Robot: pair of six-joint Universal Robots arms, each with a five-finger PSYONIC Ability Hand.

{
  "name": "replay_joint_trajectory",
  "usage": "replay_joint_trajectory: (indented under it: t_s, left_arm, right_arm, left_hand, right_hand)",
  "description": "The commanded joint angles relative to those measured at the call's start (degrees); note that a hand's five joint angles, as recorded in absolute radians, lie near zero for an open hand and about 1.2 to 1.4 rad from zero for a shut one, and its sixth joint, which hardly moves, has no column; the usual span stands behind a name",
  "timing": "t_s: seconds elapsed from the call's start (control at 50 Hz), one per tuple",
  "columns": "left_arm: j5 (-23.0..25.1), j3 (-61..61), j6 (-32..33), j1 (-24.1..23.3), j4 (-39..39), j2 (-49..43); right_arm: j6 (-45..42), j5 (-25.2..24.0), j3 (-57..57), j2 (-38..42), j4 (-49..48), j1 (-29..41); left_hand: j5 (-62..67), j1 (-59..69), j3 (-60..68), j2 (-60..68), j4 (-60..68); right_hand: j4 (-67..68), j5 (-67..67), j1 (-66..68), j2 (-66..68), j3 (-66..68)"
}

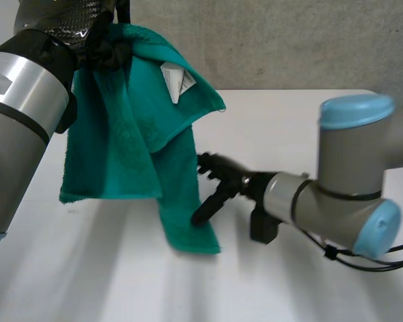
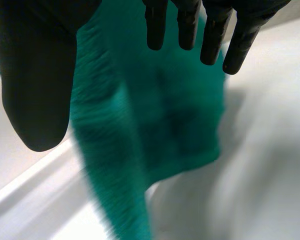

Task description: Fold the towel.

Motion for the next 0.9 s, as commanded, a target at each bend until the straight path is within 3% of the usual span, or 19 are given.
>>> replay_joint_trajectory:
  t_s: [0.02, 0.04, 0.06, 0.2, 0.22, 0.28, 0.3, 0.38, 0.48, 0.7, 0.9]
  left_arm:
    - [-0.1, -1.4, -0.3, -0.2, 0.1, 0.5]
    - [-0.1, -1.5, -0.3, -0.1, 0.1, 0.5]
    - [-0.1, -1.5, -0.3, 0.2, 0.1, 0.5]
    - [0.2, -1.6, -0.4, 3.2, 0.2, -0.4]
    - [0.3, -1.6, -0.4, 3.7, 0.2, -0.5]
    - [0.4, -1.6, -0.8, 5.6, 0.2, -1.5]
    - [0.4, -1.7, -1.0, 5.9, 0.2, -2.0]
    - [0.4, -1.8, -2.9, 7.1, 0.0, -4.2]
    - [0.6, -4.5, -7.2, 8.1, -0.4, -7.5]
    - [4.3, -12.0, -10.8, 13.4, -0.5, -14.4]
    - [5.0, -10.2, -10.2, 14.0, -0.9, -23.3]
  right_arm:
    - [2.9, 1.1, -1.5, 4.1, -0.6, 4.1]
    - [2.9, 1.8, -1.4, 4.0, -1.0, 4.1]
    - [2.9, 3.9, -1.5, 3.6, -2.6, 3.3]
    - [-2.3, 17.1, -1.5, -5.4, -10.1, -1.3]
    - [-6.6, 19.9, -1.4, -8.8, -12.1, -3.2]
    - [-12.4, 22.1, -0.7, -12.2, -14.3, -4.8]
    - [-21.5, 24.4, -0.2, -15.7, -17.4, -5.2]
    - [-34.9, 26.8, 0.9, -17.2, -19.6, -5.8]
    - [-44.7, 27.5, 1.1, -17.1, -18.5, -5.9]
    - [-63.3, 32.2, 2.3, -11.4, -5.6, -6.2]
    - [-64.6, 32.9, 1.2, -5.3, -6.6, -5.7]
  left_hand:
    - [15.3, 15.9, 11.9, 11.3, 11.6]
    - [15.3, 15.9, 11.9, 11.3, 11.6]
    - [15.3, 15.9, 11.9, 11.3, 11.6]
    - [15.3, 15.9, 11.9, 11.3, 11.6]
    - [15.3, 15.9, 11.9, 11.3, 11.6]
    - [15.3, 15.9, 11.9, 11.3, 11.6]
    - [15.3, 15.9, 11.9, 11.3, 11.6]
    - [15.3, 15.9, 11.9, 11.3, 11.6]
    - [15.3, 15.9, 11.9, 11.3, 11.6]
    - [15.3, 15.9, 11.9, 11.3, 11.6]
    - [15.3, 15.9, 11.9, 11.3, 11.6]
  right_hand:
    - [41.5, 41.5, 43.2, 42.2, 42.8]
    - [63.4, 63.3, 65.0, 64.0, 64.7]
    - [66.5, 66.5, 68.2, 67.2, 67.8]
    - [66.6, 66.5, 68.2, 67.2, 67.8]
    - [66.6, 66.5, 68.2, 67.2, 67.8]
    - [66.6, 66.5, 68.2, 67.2, 67.8]
    - [66.6, 66.5, 68.2, 67.2, 67.8]
    - [66.6, 66.5, 68.2, 67.2, 67.8]
    - [66.6, 66.5, 68.2, 67.2, 67.8]
    - [66.6, 66.5, 68.2, 67.2, 67.8]
    - [66.6, 66.5, 68.2, 67.2, 67.8]
